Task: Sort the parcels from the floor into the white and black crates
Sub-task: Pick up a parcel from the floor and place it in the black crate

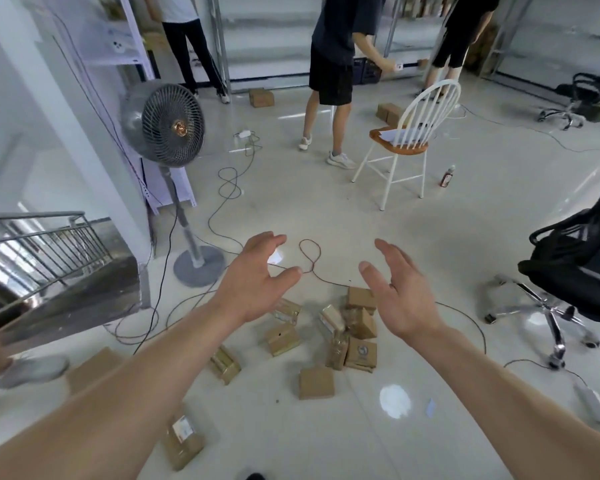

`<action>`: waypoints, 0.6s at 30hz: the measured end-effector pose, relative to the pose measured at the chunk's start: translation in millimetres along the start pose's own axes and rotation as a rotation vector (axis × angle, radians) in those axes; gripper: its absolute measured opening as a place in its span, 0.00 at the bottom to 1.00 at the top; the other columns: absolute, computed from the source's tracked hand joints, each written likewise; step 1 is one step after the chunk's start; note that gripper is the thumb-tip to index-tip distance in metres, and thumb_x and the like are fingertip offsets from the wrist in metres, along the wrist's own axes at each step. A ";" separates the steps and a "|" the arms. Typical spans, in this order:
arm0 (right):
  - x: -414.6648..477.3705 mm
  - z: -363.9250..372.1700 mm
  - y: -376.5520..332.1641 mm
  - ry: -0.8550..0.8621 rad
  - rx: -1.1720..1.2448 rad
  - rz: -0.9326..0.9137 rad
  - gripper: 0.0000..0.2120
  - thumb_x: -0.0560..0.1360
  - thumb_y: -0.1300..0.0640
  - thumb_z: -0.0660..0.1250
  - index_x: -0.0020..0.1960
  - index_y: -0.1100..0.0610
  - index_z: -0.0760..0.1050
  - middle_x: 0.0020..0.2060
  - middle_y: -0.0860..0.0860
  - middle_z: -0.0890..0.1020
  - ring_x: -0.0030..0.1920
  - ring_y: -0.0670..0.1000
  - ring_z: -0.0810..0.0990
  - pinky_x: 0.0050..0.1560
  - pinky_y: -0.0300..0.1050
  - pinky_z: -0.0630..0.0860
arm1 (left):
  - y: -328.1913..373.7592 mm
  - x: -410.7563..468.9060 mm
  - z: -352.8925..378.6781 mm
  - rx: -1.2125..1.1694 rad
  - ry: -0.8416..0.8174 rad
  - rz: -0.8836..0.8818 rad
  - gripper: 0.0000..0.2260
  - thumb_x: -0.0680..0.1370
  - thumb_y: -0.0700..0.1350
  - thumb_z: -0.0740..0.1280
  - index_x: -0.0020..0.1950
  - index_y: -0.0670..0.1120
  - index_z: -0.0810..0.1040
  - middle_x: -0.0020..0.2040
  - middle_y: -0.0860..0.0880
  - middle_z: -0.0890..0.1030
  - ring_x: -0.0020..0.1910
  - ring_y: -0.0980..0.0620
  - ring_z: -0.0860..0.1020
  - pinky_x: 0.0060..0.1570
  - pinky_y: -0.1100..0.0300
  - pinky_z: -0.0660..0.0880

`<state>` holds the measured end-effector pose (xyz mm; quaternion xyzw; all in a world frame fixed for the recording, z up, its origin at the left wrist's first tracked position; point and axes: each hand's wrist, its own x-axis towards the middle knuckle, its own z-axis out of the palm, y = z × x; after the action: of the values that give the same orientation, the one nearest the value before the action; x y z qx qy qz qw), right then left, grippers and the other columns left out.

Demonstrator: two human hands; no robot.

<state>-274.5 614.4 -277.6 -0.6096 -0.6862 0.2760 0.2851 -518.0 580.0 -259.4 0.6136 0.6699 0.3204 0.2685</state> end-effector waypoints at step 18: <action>65.2 19.3 20.5 0.115 -0.085 0.244 0.29 0.82 0.40 0.59 0.80 0.48 0.63 0.76 0.44 0.68 0.46 0.38 0.75 0.59 0.47 0.67 | -57.6 123.7 35.8 -0.035 -0.225 0.029 0.27 0.80 0.51 0.68 0.78 0.51 0.66 0.77 0.55 0.64 0.74 0.57 0.64 0.65 0.64 0.59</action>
<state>-280.8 680.7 -302.2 -0.7148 -0.6006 0.2439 0.2624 -541.2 704.1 -322.3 0.6505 0.6211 0.2648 0.3479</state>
